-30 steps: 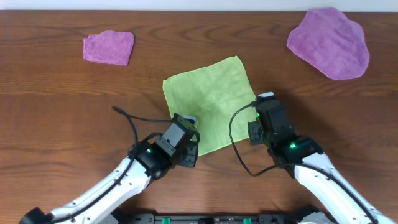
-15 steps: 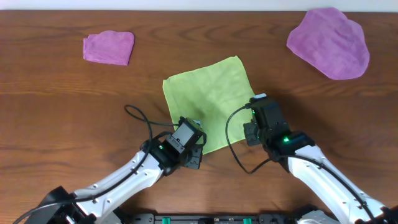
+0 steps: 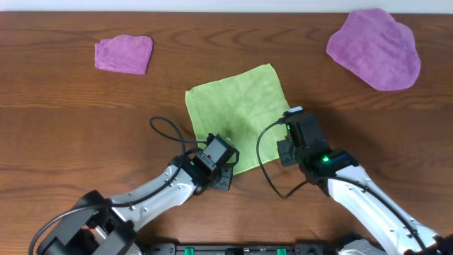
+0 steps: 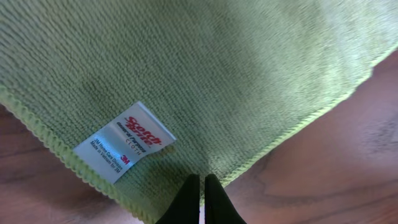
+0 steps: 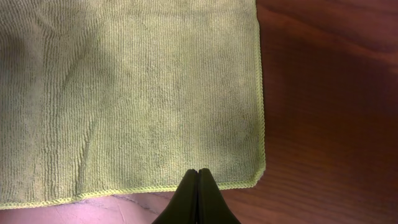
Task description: Fold the cloth
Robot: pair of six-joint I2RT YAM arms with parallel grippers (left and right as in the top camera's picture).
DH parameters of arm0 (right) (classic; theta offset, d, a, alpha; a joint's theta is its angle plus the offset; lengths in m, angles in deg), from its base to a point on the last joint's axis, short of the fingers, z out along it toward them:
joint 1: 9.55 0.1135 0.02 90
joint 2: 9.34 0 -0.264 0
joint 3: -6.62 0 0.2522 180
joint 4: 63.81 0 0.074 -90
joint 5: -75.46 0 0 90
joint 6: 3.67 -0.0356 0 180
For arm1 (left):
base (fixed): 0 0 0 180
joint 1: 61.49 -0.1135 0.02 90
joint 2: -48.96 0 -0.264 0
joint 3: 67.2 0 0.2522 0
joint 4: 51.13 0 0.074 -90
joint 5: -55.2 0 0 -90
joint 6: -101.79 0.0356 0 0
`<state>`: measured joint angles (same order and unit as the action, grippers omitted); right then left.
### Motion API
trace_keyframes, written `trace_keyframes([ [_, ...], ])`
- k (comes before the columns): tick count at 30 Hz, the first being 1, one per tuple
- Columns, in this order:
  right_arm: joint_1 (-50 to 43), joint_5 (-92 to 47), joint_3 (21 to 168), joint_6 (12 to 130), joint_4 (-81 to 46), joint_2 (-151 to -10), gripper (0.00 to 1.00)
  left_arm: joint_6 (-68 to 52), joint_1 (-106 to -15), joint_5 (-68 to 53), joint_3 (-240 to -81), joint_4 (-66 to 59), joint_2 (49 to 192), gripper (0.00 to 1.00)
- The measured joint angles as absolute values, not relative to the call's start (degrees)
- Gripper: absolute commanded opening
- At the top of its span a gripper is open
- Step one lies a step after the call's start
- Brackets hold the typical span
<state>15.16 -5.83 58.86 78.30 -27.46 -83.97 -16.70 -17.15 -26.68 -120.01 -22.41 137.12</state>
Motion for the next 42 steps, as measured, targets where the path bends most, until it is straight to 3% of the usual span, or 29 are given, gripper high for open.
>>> trace_keyframes([
  [23,15.16,-5.99,58.86,78.32,-27.48,-83.97,0.01,-16.24,-17.85,-36.63,-120.1,-16.38,137.1,0.06],
  [42,15.16,-10.97,58.86,78.32,-27.48,-83.88,0.01,-10.67,-32.1,-42.09,-120.12,-15.11,136.99,0.06],
])
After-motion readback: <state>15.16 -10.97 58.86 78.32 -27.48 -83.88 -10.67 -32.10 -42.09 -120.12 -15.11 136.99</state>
